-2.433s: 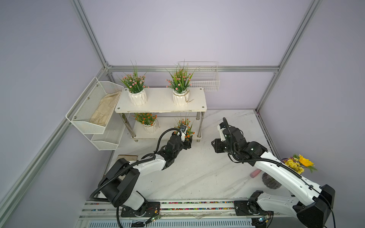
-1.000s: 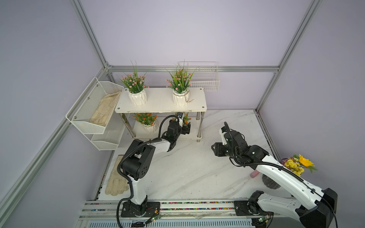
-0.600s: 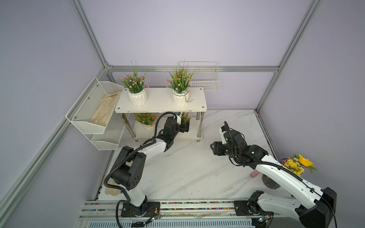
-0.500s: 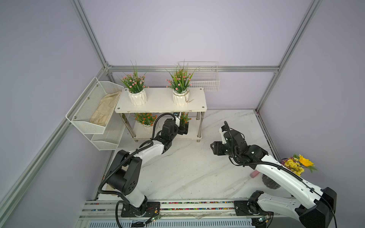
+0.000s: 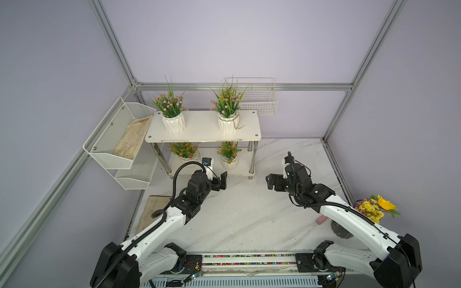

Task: Place the baby's breath potted plants on the rack by color
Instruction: Reset both arms

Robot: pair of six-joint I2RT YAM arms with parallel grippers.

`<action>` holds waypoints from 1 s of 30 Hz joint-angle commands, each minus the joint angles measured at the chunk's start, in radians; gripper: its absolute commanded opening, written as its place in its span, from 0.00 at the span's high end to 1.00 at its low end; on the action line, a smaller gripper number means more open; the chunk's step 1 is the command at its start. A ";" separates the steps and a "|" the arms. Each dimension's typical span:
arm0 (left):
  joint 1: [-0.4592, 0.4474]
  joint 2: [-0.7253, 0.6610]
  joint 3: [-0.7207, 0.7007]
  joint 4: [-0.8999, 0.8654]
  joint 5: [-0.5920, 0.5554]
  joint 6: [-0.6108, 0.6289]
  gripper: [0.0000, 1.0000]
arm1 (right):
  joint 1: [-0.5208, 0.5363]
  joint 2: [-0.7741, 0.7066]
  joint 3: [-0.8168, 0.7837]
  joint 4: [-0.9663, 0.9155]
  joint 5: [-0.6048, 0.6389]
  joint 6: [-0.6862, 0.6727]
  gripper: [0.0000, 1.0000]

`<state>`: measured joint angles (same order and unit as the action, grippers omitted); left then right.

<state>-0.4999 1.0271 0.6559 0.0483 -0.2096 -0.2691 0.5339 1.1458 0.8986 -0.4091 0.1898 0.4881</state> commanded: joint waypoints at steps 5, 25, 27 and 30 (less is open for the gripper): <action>0.006 -0.145 -0.020 -0.069 -0.324 0.109 0.00 | -0.092 -0.035 -0.075 0.241 0.252 -0.078 0.03; 0.397 0.357 -0.318 0.824 -0.193 0.281 0.00 | -0.415 0.147 -0.443 1.032 0.096 -0.423 0.03; 0.399 0.353 -0.320 0.818 -0.207 0.273 0.00 | -0.423 0.183 -0.460 1.100 0.088 -0.443 0.03; 0.425 0.459 -0.367 0.987 -0.180 0.261 0.00 | -0.442 0.279 -0.495 1.276 0.037 -0.456 0.03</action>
<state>-0.0925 1.4250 0.3313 0.8150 -0.4164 -0.0143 0.1078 1.3617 0.4313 0.6365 0.2802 0.0834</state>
